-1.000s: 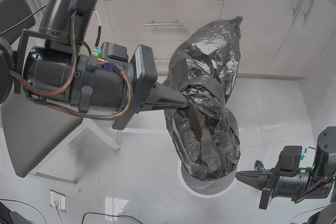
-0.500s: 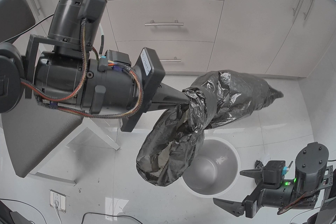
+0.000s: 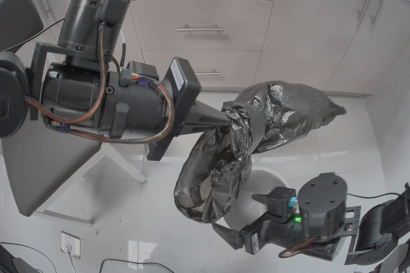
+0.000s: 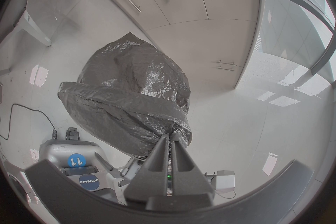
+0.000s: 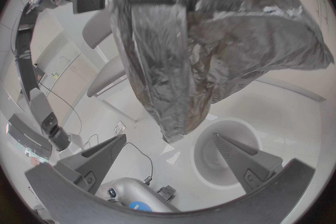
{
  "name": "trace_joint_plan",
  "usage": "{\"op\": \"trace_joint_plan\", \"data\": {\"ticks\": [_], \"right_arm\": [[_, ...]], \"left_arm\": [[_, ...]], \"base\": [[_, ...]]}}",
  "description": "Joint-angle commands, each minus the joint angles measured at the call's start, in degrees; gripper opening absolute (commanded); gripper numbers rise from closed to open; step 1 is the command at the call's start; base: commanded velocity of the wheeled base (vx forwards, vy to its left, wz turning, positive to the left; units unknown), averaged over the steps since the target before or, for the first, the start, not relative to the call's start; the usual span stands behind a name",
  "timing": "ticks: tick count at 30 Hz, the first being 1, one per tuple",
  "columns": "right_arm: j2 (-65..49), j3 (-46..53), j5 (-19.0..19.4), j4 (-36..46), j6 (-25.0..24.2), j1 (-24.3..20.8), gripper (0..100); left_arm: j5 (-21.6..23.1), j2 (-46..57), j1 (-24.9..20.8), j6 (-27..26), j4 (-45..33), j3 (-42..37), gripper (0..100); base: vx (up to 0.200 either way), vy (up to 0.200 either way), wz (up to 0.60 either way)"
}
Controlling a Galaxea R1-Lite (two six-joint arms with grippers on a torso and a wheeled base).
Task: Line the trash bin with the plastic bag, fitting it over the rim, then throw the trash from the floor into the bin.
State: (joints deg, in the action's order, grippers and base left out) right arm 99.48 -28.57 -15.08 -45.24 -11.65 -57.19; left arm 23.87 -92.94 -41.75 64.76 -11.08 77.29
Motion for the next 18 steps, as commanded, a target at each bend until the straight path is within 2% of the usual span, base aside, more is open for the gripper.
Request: {"op": "trace_joint_plan", "data": {"ticks": [1,9,10,12,13,18], "right_arm": [[8.6,-2.7,-3.4,-2.0,-0.2,-0.3,100],[10.7,-3.2,-5.1,-6.1,0.8,2.3,100],[10.7,-3.7,-7.8,-6.4,1.6,2.7,100],[10.7,-3.7,-9.3,-6.4,2.5,3.0,100],[10.4,-3.3,-9.4,-6.4,2.7,3.2,0],[10.4,-3.2,-9.2,-6.4,2.8,5.6,0]], "left_arm": [[-0.6,0.1,0.0,0.3,0.0,0.0,0],[-0.6,0.1,0.1,0.3,0.0,-0.1,0],[-0.7,0.2,0.1,0.3,0.0,-0.1,0],[-0.7,0.2,0.1,0.2,0.0,-0.1,0],[-0.7,0.2,0.1,0.3,0.0,-0.1,0],[-0.7,0.2,0.2,0.2,0.0,-0.6,0]], "base": [[0.0,0.0,0.0],[0.0,0.0,0.0],[0.0,0.0,0.0],[0.0,0.0,0.0],[0.0,0.0,0.0],[0.0,0.0,0.0]]}}
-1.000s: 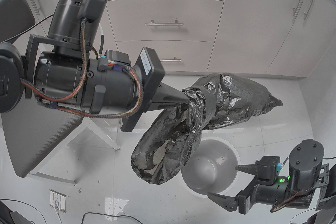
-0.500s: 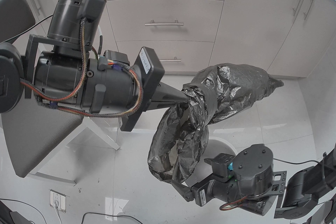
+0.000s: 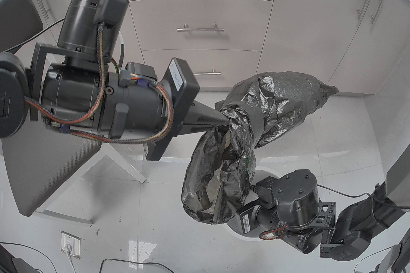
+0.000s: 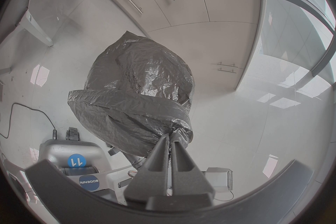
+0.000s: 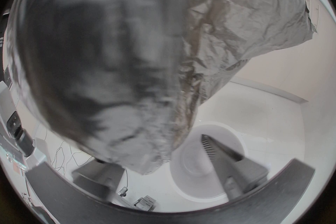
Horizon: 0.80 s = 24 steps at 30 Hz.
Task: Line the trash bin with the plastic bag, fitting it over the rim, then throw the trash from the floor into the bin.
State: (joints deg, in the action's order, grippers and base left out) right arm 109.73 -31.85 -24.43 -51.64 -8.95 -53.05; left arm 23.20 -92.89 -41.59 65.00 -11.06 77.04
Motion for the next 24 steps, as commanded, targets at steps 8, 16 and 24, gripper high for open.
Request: {"op": "trace_joint_plan", "data": {"ticks": [8,16,24], "right_arm": [[-1.8,1.7,0.5,-4.5,2.4,4.0,0],[-11.3,7.3,1.1,-4.3,4.2,5.3,0],[-34.1,8.9,16.7,19.7,1.4,15.3,0]], "left_arm": [[0.0,0.2,0.5,0.0,0.0,-0.4,0],[0.0,0.1,0.5,-0.7,0.1,-1.4,0],[1.3,-0.4,3.4,-17.5,6.2,-12.4,0]], "base": [[0.0,0.0,0.0],[0.0,0.0,0.0],[0.0,0.0,0.0]]}}
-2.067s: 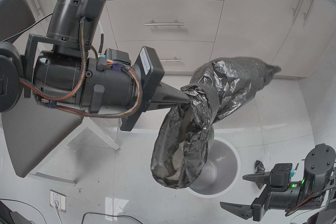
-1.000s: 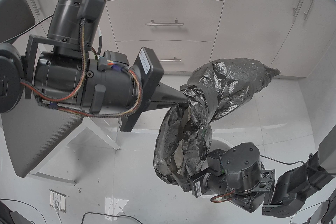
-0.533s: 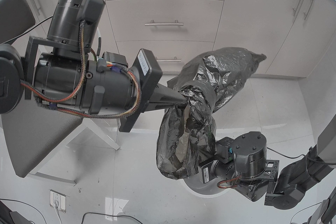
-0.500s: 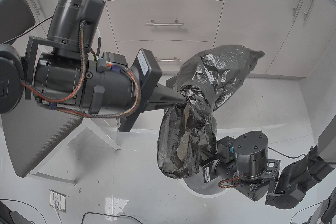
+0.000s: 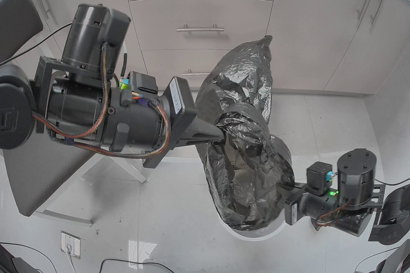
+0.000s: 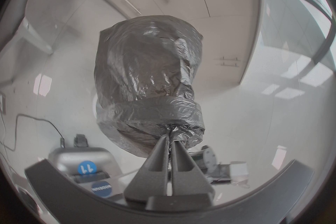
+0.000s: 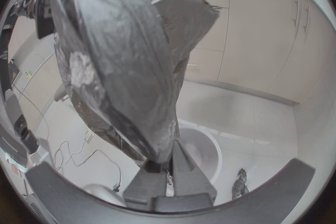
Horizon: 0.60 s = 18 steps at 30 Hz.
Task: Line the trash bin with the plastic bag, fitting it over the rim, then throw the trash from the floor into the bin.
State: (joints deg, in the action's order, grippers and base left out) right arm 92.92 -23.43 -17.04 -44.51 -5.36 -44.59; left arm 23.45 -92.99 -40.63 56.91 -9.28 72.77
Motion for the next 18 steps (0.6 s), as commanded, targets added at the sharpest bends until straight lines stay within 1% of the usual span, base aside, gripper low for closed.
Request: {"op": "trace_joint_plan", "data": {"ticks": [1,2,3,4,6,11,15,18], "right_arm": [[-20.8,-0.8,12.6,17.8,-3.3,8.2,0],[-20.8,-0.8,12.6,17.8,-3.3,8.2,0],[-25.0,-3.5,16.6,25.6,-5.1,10.2,0],[-27.4,-5.5,18.9,30.4,-6.5,11.6,0],[-29.6,-7.1,21.1,34.3,-7.8,12.4,0],[-33.5,-7.0,21.3,35.9,-7.9,12.4,0],[-37.3,-7.2,21.3,36.0,-8.1,12.1,0],[-38.3,-7.5,21.3,36.1,-8.1,12.1,0]], "left_arm": [[1.9,0.0,2.3,-10.1,6.8,-9.8,0],[1.9,0.0,2.3,-10.1,6.8,-9.8,0],[3.9,0.7,2.2,-10.4,9.4,-11.9,0],[5.6,1.6,2.0,-10.4,10.2,-12.8,0],[7.4,2.6,1.6,-10.3,10.3,-13.1,0],[7.8,5.1,-0.7,-9.3,10.0,-13.3,0],[7.8,8.4,-3.8,-5.7,10.2,-13.4,0],[7.7,9.2,-5.1,-5.6,10.4,-13.4,0]], "base": [[0.0,0.0,0.0],[0.0,0.0,0.0],[0.0,0.0,0.0],[0.0,0.0,0.0],[0.0,0.0,0.0],[0.0,0.0,0.0],[0.0,0.0,0.0],[0.0,0.0,0.0]]}}
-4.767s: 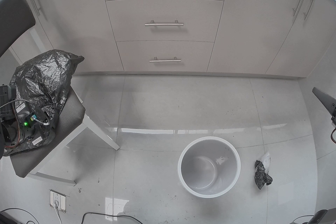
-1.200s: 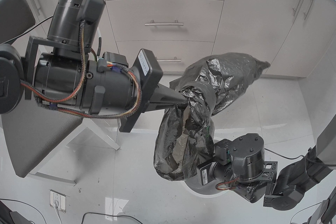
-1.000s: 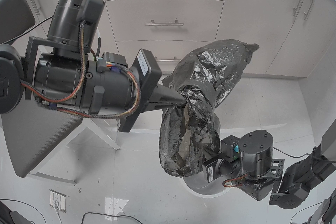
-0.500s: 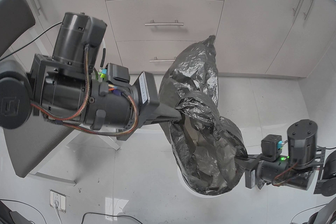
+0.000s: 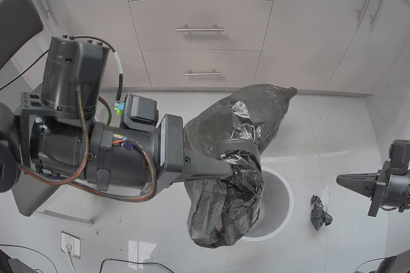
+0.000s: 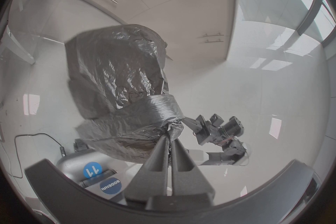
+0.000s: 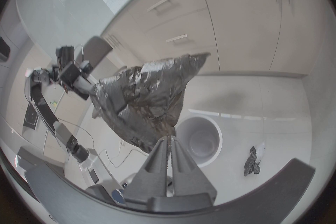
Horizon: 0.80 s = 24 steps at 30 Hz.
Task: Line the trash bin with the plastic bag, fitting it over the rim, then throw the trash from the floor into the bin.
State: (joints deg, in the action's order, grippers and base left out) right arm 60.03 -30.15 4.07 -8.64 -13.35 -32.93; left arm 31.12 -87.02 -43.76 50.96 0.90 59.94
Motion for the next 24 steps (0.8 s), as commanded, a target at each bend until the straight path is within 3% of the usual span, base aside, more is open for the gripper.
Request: {"op": "trace_joint_plan", "data": {"ticks": [1,6,7,9,10,13,14,18,23,24], "right_arm": [[-5.7,-0.5,0.2,0.3,0.0,0.2,0],[-5.3,1.1,0.7,4.2,0.2,-2.0,0],[-4.8,2.8,0.4,5.6,0.5,-5.4,0],[-4.7,3.3,0.3,5.6,0.6,-6.0,0],[-1.7,6.2,-1.3,5.0,1.4,-10.7,0],[4.0,7.9,-4.6,1.5,2.5,-12.5,0],[5.7,8.4,-5.0,-0.8,2.5,-13.0,100],[13.9,9.8,-5.5,-11.8,2.5,-15.9,100],[21.3,9.1,-5.8,-17.3,2.1,-16.1,100],[28.2,8.4,-8.3,-24.2,2.1,-15.7,100]], "left_arm": [[-0.1,3.3,-2.5,0.3,0.3,-0.5,0],[-0.2,2.6,-2.6,0.4,0.4,0.0,0],[-0.3,2.4,-2.6,0.3,0.5,0.0,0],[-0.3,2.3,-2.6,0.4,0.5,0.1,0],[-0.5,1.7,-2.1,0.4,0.5,0.3,0],[-0.6,1.4,-1.9,1.6,1.9,0.3,0],[-0.7,1.3,-1.9,2.5,2.6,0.3,0],[-4.6,0.7,-2.2,4.9,5.1,0.1,0],[-4.8,0.7,-2.5,4.9,5.2,0.0,0],[-4.8,1.0,-2.5,4.9,5.1,0.0,0]], "base": [[0.0,0.0,0.0],[0.0,0.0,0.0],[0.0,0.0,0.0],[0.0,0.0,0.0],[0.0,0.0,0.0],[0.0,0.0,0.0],[0.0,0.0,0.0],[0.0,0.0,0.0],[0.0,0.0,0.0],[0.0,0.0,0.0]]}}
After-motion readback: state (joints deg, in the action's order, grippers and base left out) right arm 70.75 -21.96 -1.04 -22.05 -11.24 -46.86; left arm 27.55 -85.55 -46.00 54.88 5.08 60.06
